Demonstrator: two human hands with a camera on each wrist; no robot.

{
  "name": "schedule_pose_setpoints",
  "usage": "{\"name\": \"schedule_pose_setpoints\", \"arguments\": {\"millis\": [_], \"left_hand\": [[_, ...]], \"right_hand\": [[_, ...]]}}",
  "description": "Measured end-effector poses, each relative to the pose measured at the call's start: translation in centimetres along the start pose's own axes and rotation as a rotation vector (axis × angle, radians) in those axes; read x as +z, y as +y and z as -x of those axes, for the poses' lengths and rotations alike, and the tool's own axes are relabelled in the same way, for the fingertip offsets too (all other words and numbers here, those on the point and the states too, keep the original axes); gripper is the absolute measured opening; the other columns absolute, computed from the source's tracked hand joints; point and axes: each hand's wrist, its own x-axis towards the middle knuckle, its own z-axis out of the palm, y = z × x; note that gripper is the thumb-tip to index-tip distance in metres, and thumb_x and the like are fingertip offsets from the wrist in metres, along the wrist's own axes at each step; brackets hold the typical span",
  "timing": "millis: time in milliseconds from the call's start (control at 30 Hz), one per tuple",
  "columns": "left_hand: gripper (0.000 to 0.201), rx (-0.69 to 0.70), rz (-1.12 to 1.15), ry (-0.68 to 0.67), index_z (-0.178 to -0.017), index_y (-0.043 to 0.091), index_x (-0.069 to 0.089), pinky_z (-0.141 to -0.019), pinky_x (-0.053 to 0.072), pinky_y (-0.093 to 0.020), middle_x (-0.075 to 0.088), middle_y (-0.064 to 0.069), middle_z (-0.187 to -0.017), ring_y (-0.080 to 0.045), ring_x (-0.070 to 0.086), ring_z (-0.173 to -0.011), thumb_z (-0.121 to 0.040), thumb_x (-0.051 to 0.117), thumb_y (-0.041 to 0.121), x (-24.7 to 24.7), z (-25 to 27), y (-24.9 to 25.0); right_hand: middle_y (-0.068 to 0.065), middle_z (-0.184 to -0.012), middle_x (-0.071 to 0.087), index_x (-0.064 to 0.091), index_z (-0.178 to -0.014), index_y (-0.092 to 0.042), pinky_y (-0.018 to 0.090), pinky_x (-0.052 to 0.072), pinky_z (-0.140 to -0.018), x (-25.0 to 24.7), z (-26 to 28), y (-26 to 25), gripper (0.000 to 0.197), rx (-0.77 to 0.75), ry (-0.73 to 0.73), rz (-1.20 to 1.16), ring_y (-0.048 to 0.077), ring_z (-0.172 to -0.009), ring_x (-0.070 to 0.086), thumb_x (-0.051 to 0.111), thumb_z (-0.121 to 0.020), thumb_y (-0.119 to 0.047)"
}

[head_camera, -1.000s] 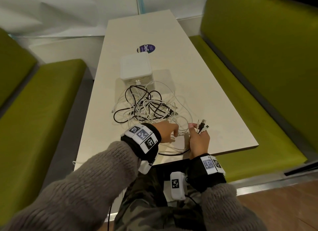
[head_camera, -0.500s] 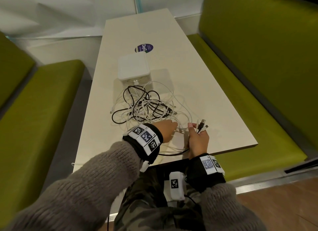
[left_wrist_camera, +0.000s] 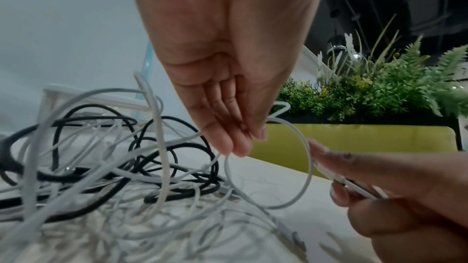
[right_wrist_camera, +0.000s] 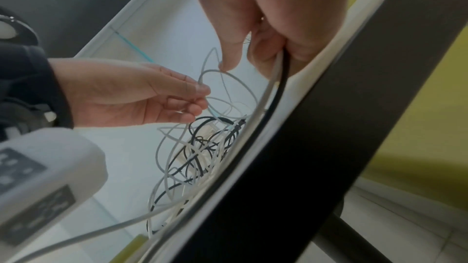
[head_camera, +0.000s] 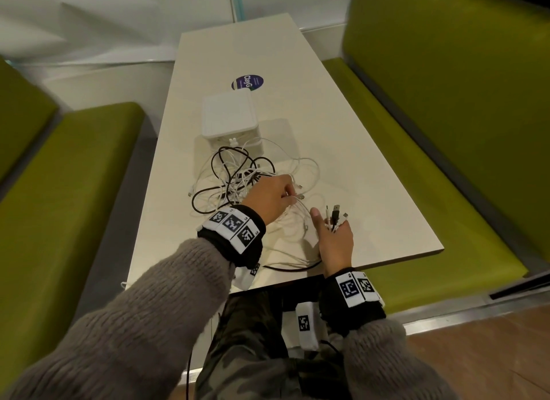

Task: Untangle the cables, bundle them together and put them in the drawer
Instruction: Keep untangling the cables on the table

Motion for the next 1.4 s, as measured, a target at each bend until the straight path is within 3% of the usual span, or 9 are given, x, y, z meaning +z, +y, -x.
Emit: {"name": "schedule_pose_setpoints", "arguments": {"millis": [100, 267, 500, 600, 733, 833, 933, 1067, 1400], "left_hand": [[0.005, -0.096, 0.17, 0.027, -0.085, 0.005, 0.059, -0.058, 0.052, -0.023, 0.062, -0.008, -0.07, -0.016, 0.06, -0.06, -0.086, 0.062, 0.009, -0.3, -0.1, -0.1], [0.018, -0.155, 0.309, -0.005, -0.073, 0.012, 0.052, -0.048, 0.049, -0.018, 0.061, -0.007, -0.063, -0.015, 0.058, -0.052, -0.086, 0.063, 0.005, -0.7, -0.2, -0.4], [0.007, -0.208, 0.562, 0.013, -0.084, 0.001, 0.055, -0.051, 0.053, -0.023, 0.064, -0.015, -0.069, -0.016, 0.061, -0.053, -0.086, 0.061, -0.001, -1.1, 0.2, -1.0], [0.013, -0.207, 0.69, 0.016, -0.093, 0.004, 0.05, -0.066, 0.055, -0.03, 0.068, -0.016, -0.083, -0.019, 0.066, -0.069, -0.086, 0.059, -0.002, -0.8, 0.2, -1.1], [0.029, 0.006, 0.492, -0.153, -0.097, 0.015, 0.041, -0.084, 0.045, -0.014, 0.064, -0.007, -0.115, -0.012, 0.059, -0.107, -0.084, 0.06, -0.002, 0.5, 0.3, -1.6], [0.028, 0.132, 0.285, -0.212, -0.103, 0.015, 0.051, -0.086, 0.034, -0.002, 0.059, -0.004, -0.122, -0.011, 0.053, -0.116, -0.082, 0.062, -0.001, 0.9, 0.3, -2.1], [0.032, 0.211, 0.147, -0.166, -0.116, 0.01, 0.059, -0.09, 0.034, -0.011, 0.06, -0.003, -0.122, -0.015, 0.052, -0.115, -0.085, 0.064, 0.008, 0.8, 0.1, -2.4], [0.028, 0.178, 0.067, -0.099, -0.119, 0.013, 0.06, -0.095, 0.036, -0.022, 0.06, -0.002, -0.124, -0.016, 0.052, -0.116, -0.091, 0.057, 0.012, 0.6, -0.3, -3.1], [0.037, 0.035, 0.049, -0.134, -0.124, 0.015, 0.058, -0.098, 0.029, -0.015, 0.056, -0.001, -0.131, -0.017, 0.047, -0.126, -0.088, 0.061, 0.007, -1.3, -0.6, -7.1]], "right_hand": [[0.002, -0.076, 0.058, 0.057, -0.085, -0.003, 0.013, 0.038, -0.058, 0.2, 0.3, -0.6, 0.049, 0.042, -0.039, 0.128, 0.017, -0.073, 0.056, 0.063, -0.084, -0.051], [0.019, -0.121, 0.061, 0.047, -0.12, 0.002, 0.027, 0.043, -0.084, 1.5, 0.7, -1.1, 0.053, 0.005, -0.063, 0.379, 0.032, -0.112, 0.059, 0.071, -0.085, -0.029], [0.021, -0.11, 0.064, 0.055, -0.109, 0.004, 0.024, 0.036, -0.073, 2.0, -0.2, -0.8, 0.025, -0.041, -0.009, 0.379, 0.033, -0.102, 0.059, 0.058, -0.092, -0.014], [0.016, -0.094, 0.065, 0.062, -0.1, 0.004, 0.019, 0.03, -0.061, 1.5, 0.2, -0.6, 0.018, -0.085, -0.01, 0.239, 0.028, -0.087, 0.058, 0.062, -0.09, -0.011], [-0.001, -0.067, 0.056, 0.065, -0.087, -0.001, 0.014, 0.037, -0.053, 0.6, 0.9, -1.3, 0.011, -0.16, -0.022, 0.1, 0.017, -0.067, 0.052, 0.067, -0.085, -0.012], [-0.003, -0.057, 0.05, 0.066, -0.075, -0.006, 0.026, 0.036, -0.056, 0.3, 0.7, -2.2, 0.01, -0.167, -0.011, -0.059, 0.013, -0.056, 0.043, 0.069, -0.083, -0.012], [-0.016, -0.044, 0.047, 0.064, -0.07, -0.016, 0.025, 0.031, -0.052, 0.2, 0.6, -2.8, 0.017, -0.099, -0.036, -0.211, 0.003, -0.044, 0.038, 0.068, -0.085, -0.01], [-0.014, -0.039, 0.036, 0.06, -0.07, -0.013, 0.022, 0.025, -0.044, -0.1, 1.2, -4.0, 0.019, -0.031, -0.023, -0.379, 0.003, -0.037, 0.028, 0.066, -0.087, -0.007], [-0.012, -0.04, 0.029, 0.05, -0.073, -0.015, 0.02, 0.024, -0.038, -3.4, 1.1, -7.6, 0.021, -0.032, 0.143, -0.644, 0.006, -0.037, 0.024, 0.057, -0.091, -0.009]]}}
